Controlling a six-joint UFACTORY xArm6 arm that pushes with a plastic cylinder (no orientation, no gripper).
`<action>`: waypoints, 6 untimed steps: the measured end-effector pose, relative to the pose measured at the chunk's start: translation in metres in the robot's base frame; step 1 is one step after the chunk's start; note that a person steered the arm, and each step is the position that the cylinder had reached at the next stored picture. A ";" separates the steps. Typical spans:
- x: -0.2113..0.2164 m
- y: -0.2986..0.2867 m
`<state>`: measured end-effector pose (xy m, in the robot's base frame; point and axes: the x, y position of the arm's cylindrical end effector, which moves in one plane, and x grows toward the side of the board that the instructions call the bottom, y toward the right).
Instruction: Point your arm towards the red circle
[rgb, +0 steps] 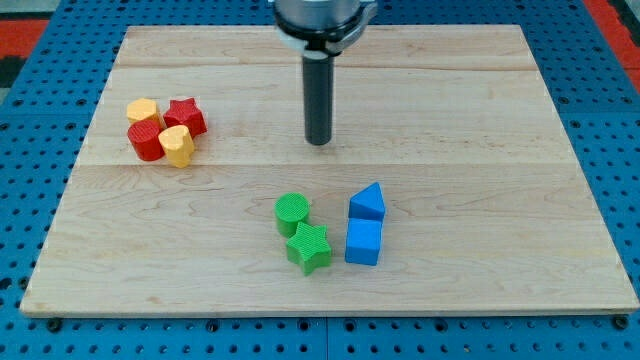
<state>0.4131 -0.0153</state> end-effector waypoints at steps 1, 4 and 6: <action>0.043 -0.022; 0.045 -0.045; 0.055 -0.060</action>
<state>0.4684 -0.0750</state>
